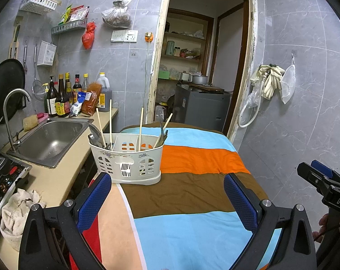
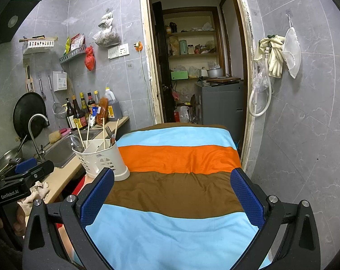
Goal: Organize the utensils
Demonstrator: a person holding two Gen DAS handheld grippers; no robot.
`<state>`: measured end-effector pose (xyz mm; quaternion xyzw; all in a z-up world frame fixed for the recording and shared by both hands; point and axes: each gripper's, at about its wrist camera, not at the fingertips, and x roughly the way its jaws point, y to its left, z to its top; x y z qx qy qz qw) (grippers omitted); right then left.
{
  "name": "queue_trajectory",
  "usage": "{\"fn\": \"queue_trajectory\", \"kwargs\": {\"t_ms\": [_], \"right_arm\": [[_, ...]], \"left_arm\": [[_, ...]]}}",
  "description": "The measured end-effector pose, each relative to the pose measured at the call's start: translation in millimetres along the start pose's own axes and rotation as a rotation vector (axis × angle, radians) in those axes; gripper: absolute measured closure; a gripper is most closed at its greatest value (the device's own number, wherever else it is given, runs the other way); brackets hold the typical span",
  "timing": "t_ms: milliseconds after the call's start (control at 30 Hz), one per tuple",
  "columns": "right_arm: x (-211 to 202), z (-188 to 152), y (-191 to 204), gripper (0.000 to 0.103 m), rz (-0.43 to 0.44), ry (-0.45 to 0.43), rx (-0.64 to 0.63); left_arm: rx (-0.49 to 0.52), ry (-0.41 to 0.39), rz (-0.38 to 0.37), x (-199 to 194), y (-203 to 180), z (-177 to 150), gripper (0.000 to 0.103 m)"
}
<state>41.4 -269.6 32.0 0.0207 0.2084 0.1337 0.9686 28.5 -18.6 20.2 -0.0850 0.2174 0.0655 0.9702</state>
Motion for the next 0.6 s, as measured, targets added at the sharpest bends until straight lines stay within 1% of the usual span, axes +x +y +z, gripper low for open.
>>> {"fn": "queue_trajectory", "kwargs": {"t_ms": [133, 267, 400, 600], "right_arm": [[-0.3, -0.5, 1.5, 0.002, 0.0, 0.0, 0.0], [0.0, 0.3, 0.6, 0.002, 0.0, 0.0, -0.001], [2.0, -1.4, 2.2, 0.002, 0.002, 0.003, -0.002], [4.8, -4.2, 5.4, 0.002, 0.003, 0.006, -0.004]], "left_arm": [[-0.009, -0.006, -0.002, -1.2, 2.4, 0.0, 0.002], [-0.009, 0.0, 0.023, -1.1, 7.0, -1.9, 0.002], [-0.01, -0.005, 0.011, -2.7, 11.5, -3.3, 0.002], [-0.009, 0.0, 0.012, -1.5, 13.4, -1.8, 0.002]]}}
